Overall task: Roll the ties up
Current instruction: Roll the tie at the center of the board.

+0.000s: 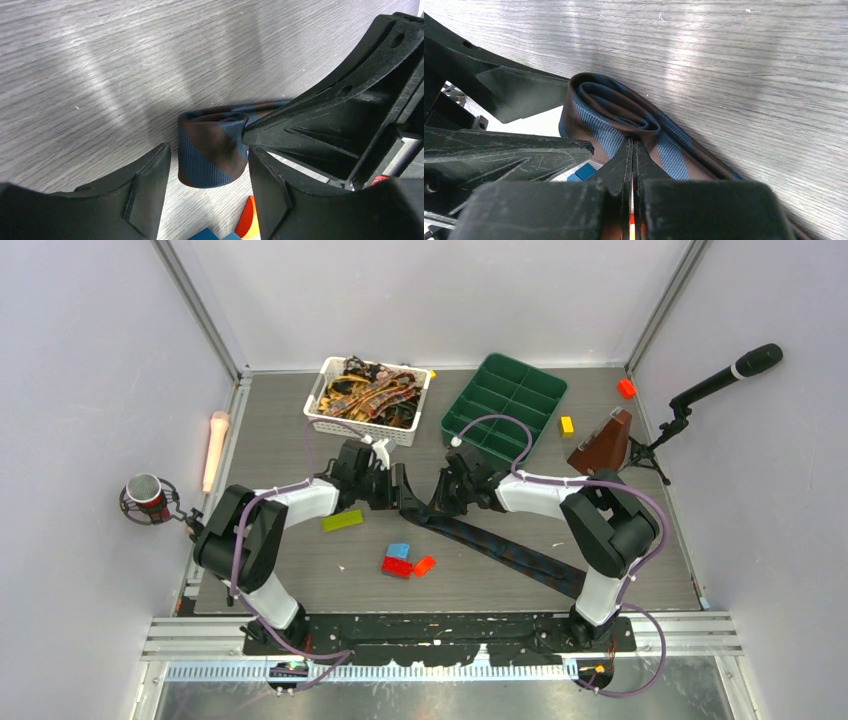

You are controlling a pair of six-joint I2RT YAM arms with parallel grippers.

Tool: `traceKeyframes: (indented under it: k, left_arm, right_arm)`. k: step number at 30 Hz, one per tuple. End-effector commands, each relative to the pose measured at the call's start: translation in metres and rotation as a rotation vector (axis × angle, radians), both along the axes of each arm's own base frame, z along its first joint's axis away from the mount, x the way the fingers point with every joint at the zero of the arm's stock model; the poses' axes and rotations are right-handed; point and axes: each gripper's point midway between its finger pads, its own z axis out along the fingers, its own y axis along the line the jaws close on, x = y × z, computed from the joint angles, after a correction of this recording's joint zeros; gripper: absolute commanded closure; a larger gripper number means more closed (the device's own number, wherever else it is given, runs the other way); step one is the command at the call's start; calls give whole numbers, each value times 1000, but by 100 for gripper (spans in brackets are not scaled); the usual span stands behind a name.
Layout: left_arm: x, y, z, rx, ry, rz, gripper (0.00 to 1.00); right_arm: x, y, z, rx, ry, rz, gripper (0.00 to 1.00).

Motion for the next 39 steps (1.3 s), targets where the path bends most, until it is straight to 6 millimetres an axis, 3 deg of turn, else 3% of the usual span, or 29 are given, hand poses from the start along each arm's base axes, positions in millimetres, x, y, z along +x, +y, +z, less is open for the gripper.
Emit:
traceKeyframes:
  k: [1, 23, 31, 39]
  left_arm:
    - [-1, -1, 6, -7, 32, -5, 41]
    - [-4, -16, -6, -34, 102, -32, 46]
    - [-4, -23, 0, -71, 83, -67, 60]
    - [2, -11, 3, 2, 31, -42, 61]
  right_arm:
    - [0, 0, 8, 1, -20, -7, 100]
    - [1, 0, 11, -1, -30, 4, 100]
    - [1, 0, 14, 2, -40, 8, 99]
    - [1, -9, 40, 5, -123, 8, 80]
